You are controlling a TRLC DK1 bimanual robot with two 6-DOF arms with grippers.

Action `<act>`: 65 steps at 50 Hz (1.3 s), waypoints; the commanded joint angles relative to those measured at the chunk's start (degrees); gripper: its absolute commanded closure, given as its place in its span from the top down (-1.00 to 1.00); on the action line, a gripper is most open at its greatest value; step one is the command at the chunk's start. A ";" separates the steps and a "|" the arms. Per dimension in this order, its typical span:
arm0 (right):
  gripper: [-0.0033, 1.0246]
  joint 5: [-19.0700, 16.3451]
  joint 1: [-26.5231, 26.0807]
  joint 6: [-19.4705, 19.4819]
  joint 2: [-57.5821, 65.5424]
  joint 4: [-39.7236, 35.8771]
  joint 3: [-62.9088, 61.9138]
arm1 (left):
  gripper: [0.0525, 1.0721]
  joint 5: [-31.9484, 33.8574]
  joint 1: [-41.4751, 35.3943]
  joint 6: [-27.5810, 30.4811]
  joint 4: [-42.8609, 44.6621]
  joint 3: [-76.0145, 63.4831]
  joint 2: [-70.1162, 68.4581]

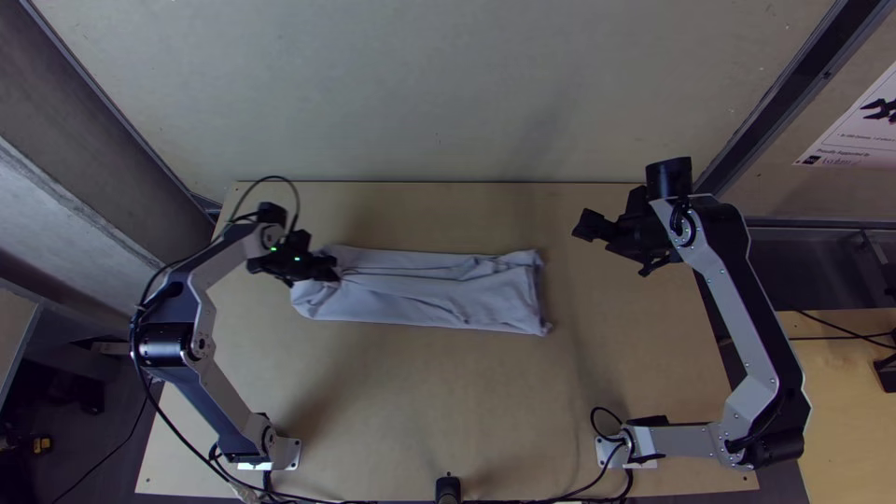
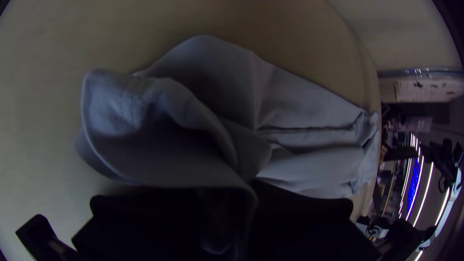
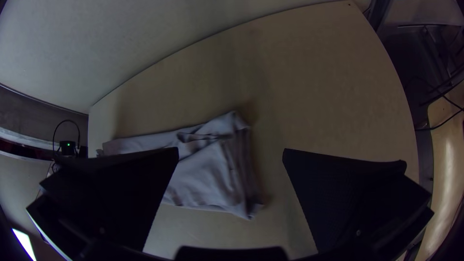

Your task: Fold the t-shirt

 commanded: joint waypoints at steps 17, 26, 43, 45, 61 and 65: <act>0.92 1.64 0.65 1.22 0.10 6.64 -0.85 | -0.95 -6.73 20.12 14.94 -9.49 8.14 0.26; 0.92 2.70 1.44 1.22 0.80 6.81 -0.93 | -0.95 -9.37 26.45 20.39 -13.27 13.15 0.35; 0.92 4.46 2.24 1.13 0.54 6.90 -1.37 | -0.95 -18.51 25.22 19.86 -24.44 23.26 -1.32; 0.92 4.46 2.15 1.13 0.36 6.90 -1.46 | -0.95 -18.60 24.08 19.33 -25.31 23.70 -2.29; 0.92 4.72 1.62 0.87 -1.04 6.90 -1.99 | -0.95 -21.06 11.33 13.18 -31.73 27.30 -6.59; 0.92 4.81 1.36 0.78 -1.39 6.90 -2.51 | -0.95 -21.24 7.47 10.37 -33.22 28.62 -6.68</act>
